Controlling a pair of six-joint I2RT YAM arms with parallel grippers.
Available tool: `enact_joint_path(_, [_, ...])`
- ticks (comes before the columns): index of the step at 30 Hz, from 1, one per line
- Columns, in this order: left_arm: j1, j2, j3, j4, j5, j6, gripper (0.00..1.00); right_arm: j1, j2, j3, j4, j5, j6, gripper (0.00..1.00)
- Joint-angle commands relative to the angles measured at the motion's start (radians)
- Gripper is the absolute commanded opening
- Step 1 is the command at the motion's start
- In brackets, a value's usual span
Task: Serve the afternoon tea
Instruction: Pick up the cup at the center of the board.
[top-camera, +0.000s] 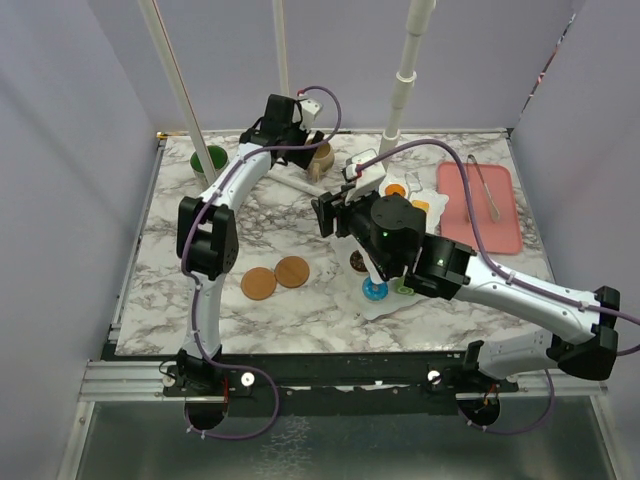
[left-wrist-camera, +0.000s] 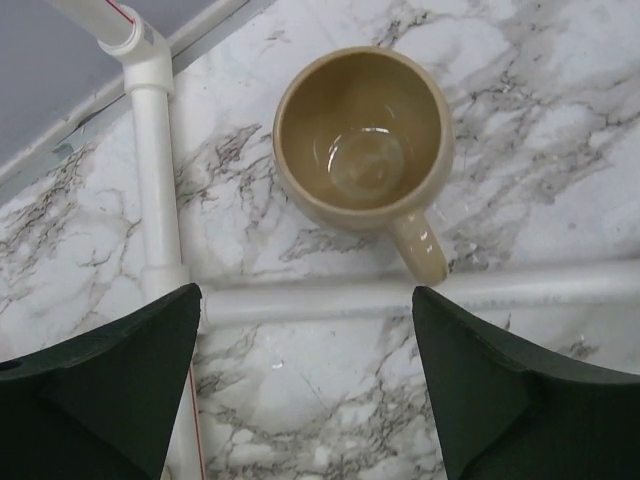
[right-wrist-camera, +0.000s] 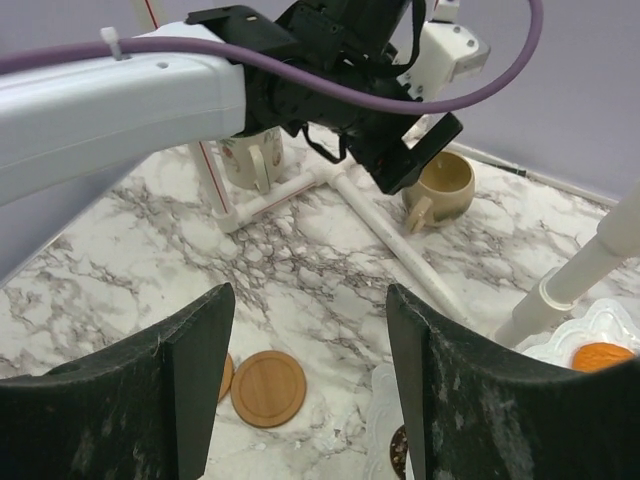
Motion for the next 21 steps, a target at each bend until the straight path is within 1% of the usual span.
enact_joint_path(1, [0.000,0.121,0.187,-0.004,-0.042,-0.086,0.86,0.006,0.034,-0.001,0.046,0.061,0.020,0.66])
enact_joint_path(5, [0.001,0.219,0.319,-0.002,-0.069,-0.101,0.83,0.007,0.084,-0.002,0.052,0.049,0.051,0.66])
enact_joint_path(9, [0.003,0.297,0.399,0.001,-0.084,-0.110,0.79,0.007,0.140,0.000,0.058,0.043,0.074,0.66])
enact_joint_path(12, [0.002,0.335,0.412,0.009,-0.111,-0.109,0.75,0.007,0.165,-0.003,0.066,0.046,0.083,0.66])
enact_joint_path(18, [0.005,0.389,0.423,0.022,-0.118,-0.105,0.69,0.005,0.203,-0.026,0.084,0.038,0.124,0.65])
enact_joint_path(21, [0.006,0.413,0.440,0.031,-0.119,-0.112,0.62,0.005,0.219,-0.023,0.078,0.034,0.141,0.65])
